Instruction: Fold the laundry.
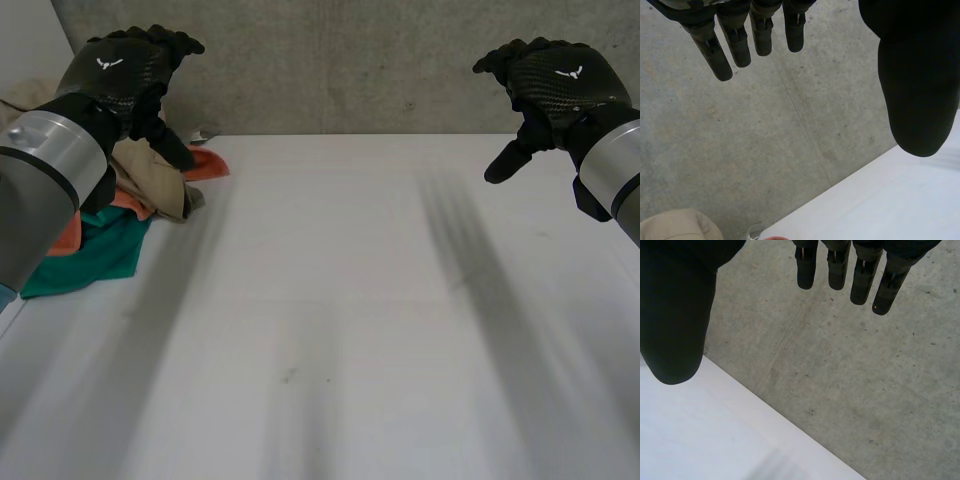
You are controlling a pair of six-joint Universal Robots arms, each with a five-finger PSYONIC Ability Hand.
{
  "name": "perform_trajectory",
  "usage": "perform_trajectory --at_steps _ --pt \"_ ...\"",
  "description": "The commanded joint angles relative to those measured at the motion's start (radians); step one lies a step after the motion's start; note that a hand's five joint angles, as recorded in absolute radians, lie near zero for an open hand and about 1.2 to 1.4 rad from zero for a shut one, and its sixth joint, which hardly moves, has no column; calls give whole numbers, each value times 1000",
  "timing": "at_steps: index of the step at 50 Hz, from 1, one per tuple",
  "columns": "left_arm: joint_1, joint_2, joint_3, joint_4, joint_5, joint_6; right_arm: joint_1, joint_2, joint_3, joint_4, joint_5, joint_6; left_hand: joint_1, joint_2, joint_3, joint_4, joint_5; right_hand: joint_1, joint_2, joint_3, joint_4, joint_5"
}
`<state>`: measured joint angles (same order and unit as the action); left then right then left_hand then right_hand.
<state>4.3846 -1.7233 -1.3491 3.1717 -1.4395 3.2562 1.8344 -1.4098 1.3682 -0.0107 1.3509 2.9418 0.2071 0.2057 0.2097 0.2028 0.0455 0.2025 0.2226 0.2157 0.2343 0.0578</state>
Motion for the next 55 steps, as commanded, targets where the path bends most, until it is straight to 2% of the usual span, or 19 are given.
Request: perform_trajectory --at_steps 1,6,10,14,19,23,26,30,40,41,48,52,55 --pt "6 -28 2 50 2 3 0 2 0 0 -1 -1 -23 -22 -26 -19 -36 -28 -48 -41 -60 -58" --pt "21 -87 8 132 -1 28 0 2 2 1 -1 -13 -8 -7 -11 -4 -21 -28 -48 -41 -60 -58" --pt "87 -180 11 260 2 95 2 3 9 2 -1 -27 -5 -4 -8 -1 -18 -28 -48 -41 -60 -58" --pt "147 -327 46 428 5 224 6 12 12 2 -1 -32 -2 -1 -5 2 -15 -28 -48 -41 -60 -58" --pt "187 -524 166 534 11 368 6 49 12 2 -2 -35 6 8 4 11 -7 -28 -48 -41 -60 -58" --pt "231 -671 290 547 59 436 8 60 11 2 -2 -53 9 11 7 14 -4 -28 -48 -41 -60 -58" --pt "254 -772 385 547 118 450 8 63 9 2 -2 -67 36 37 33 40 23 -28 -48 -41 -60 -58" --pt "265 -875 493 550 158 450 6 84 3 2 -2 -75 135 137 133 139 122 -28 -48 -41 -60 -58" --pt "277 -1053 689 528 183 490 5 114 -4 0 -2 -87 191 193 189 195 178 -28 -48 -41 -60 -58" --pt "280 -1061 699 528 189 500 5 117 -4 1 -2 -89 235 236 232 239 222 -28 -48 -41 -60 -58" --pt "293 -1102 726 527 222 566 3 135 -6 0 -2 -96 1159 1160 1156 1163 1146 -28 -48 -41 -60 -58" --pt "282 -1055 668 537 211 586 3 144 -8 0 -2 -96 1189 1191 1187 1193 1176 -28 -48 -41 -60 -58" --pt "260 -942 552 548 197 602 3 144 -9 1 -1 -96 1189 1191 1187 1193 1176 -28 -48 -41 -60 -58"
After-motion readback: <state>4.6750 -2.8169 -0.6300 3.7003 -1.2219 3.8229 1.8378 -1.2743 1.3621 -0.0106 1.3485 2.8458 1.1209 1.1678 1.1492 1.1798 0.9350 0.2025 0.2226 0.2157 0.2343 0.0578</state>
